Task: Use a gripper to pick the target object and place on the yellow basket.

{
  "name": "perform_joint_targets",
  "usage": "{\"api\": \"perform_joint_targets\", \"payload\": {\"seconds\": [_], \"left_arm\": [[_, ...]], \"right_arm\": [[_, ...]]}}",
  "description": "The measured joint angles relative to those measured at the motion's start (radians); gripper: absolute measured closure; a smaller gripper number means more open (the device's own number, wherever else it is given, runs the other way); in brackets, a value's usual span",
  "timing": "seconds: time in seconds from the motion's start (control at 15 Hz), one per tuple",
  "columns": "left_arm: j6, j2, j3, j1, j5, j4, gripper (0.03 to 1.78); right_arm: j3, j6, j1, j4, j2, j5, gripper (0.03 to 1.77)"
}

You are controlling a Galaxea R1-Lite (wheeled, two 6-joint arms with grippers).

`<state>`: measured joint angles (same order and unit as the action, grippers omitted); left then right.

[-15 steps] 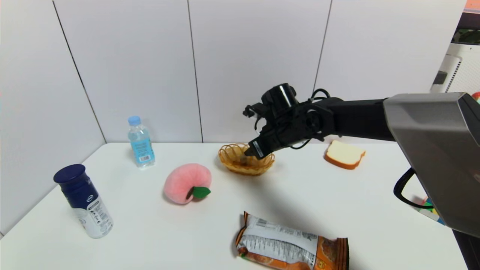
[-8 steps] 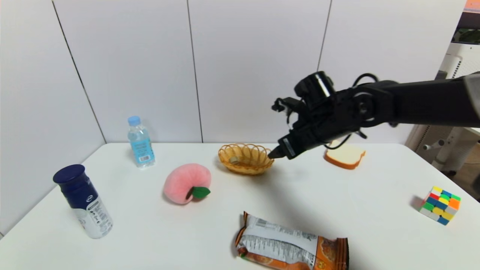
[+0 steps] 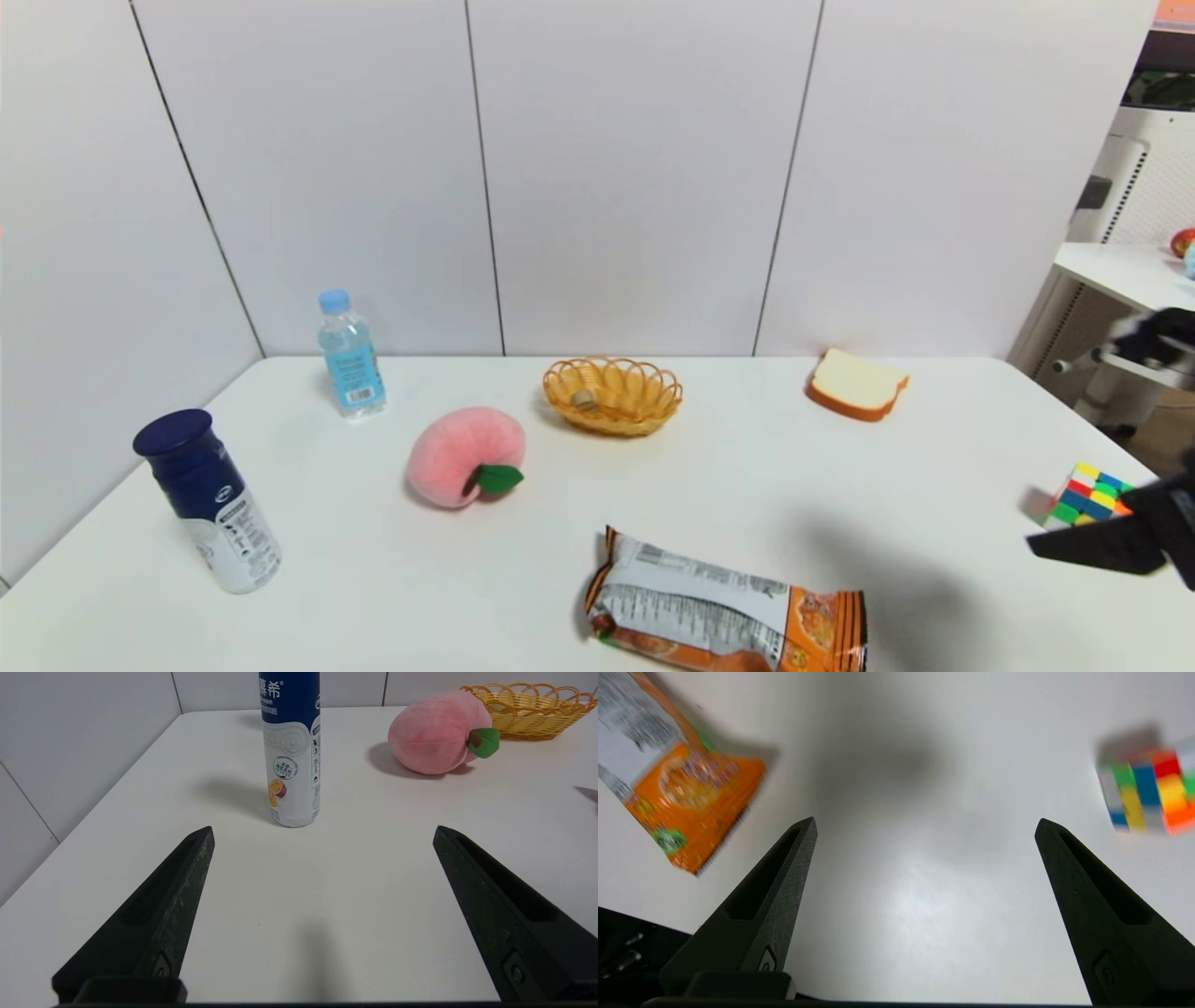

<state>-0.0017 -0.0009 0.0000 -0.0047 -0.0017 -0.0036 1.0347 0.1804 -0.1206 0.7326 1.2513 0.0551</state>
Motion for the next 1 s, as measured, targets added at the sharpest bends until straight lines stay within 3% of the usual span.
{"api": "perform_joint_targets", "payload": {"seconds": [0.2,0.33,0.53,0.67,0.8,1.0], "left_arm": [[0.000,0.000,0.000,0.000,0.000,0.001,0.12],[0.000,0.000,0.000,0.001,0.000,0.000,0.12],[0.000,0.000,0.000,0.000,0.000,0.000,0.12],[0.000,0.000,0.000,0.000,0.000,0.000,0.12],[0.000,0.000,0.000,0.000,0.000,0.000,0.12],[0.000,0.000,0.000,0.000,0.000,0.001,0.12]], "right_arm": [[-0.301,-0.030,0.068,-0.133,-0.365,-0.075,0.15],[-0.551,-0.053,0.087,-0.319,-0.587,-0.112,0.14],[-0.880,-0.069,0.103,-0.632,-0.891,-0.114,0.12],[-0.979,-0.071,0.113,-0.741,-1.071,-0.079,0.11],[-1.017,-0.085,0.119,-0.734,-1.171,-0.044,0.11],[-1.033,-0.162,0.123,-0.732,-1.232,-0.045,0.11]]}}
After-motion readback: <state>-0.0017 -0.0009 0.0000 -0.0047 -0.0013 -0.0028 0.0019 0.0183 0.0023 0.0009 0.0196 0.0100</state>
